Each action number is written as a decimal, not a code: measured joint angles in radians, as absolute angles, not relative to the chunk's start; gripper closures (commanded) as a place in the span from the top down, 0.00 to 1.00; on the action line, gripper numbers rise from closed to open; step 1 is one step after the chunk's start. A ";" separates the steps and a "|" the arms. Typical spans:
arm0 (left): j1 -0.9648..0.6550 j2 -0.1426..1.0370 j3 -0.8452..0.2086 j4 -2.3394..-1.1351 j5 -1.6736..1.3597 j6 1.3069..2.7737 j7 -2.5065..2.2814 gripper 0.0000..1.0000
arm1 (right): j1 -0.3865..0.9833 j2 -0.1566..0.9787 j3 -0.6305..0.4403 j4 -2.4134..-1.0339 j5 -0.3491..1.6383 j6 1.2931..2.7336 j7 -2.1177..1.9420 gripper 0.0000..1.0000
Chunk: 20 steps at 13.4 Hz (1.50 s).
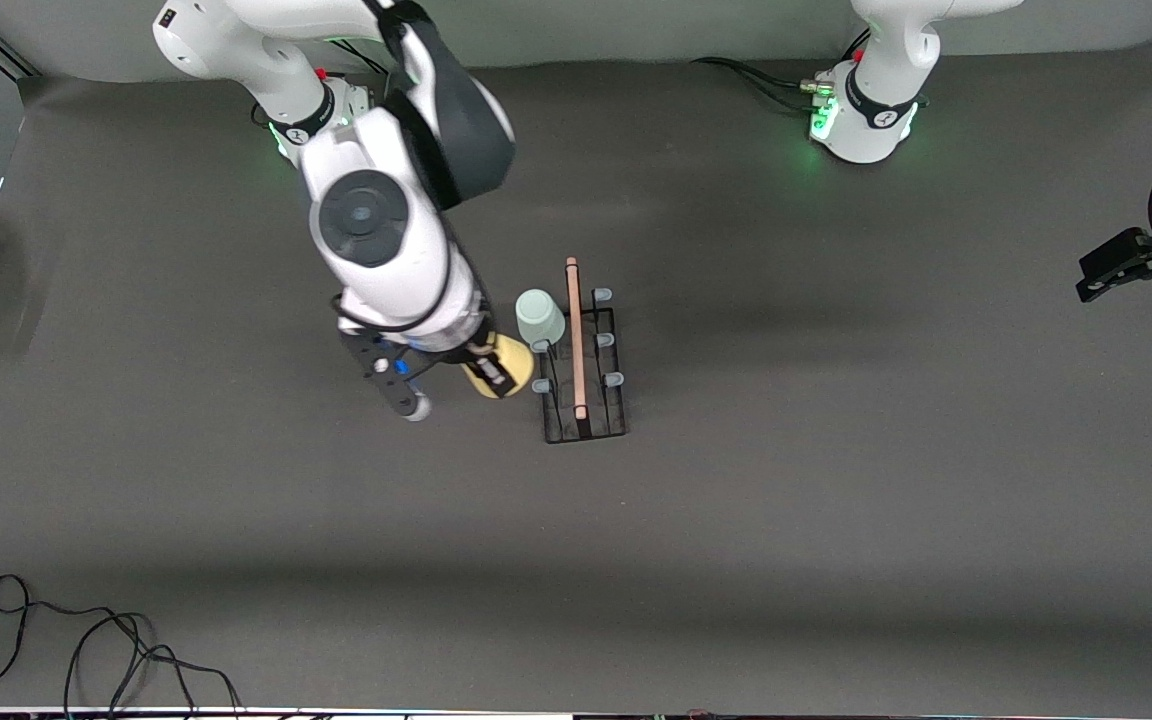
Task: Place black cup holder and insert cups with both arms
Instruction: 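Lift the yellow cup and carry it over the rack, then lower the yellow cup onto a rack peg and open the right gripper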
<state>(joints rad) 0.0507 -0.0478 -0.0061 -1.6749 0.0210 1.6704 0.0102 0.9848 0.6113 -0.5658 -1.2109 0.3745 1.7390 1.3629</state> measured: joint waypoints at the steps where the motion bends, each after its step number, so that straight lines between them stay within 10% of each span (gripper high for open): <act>1: 0.050 -0.048 -0.011 -1.674 0.021 1.680 0.010 1.00 | 0.985 0.627 -0.553 -1.207 0.375 1.756 1.385 0.26; 20: 0.046 -0.053 -0.121 -1.667 0.024 1.545 -0.067 1.00 | 1.016 0.722 -0.540 -1.314 0.358 1.978 1.390 0.26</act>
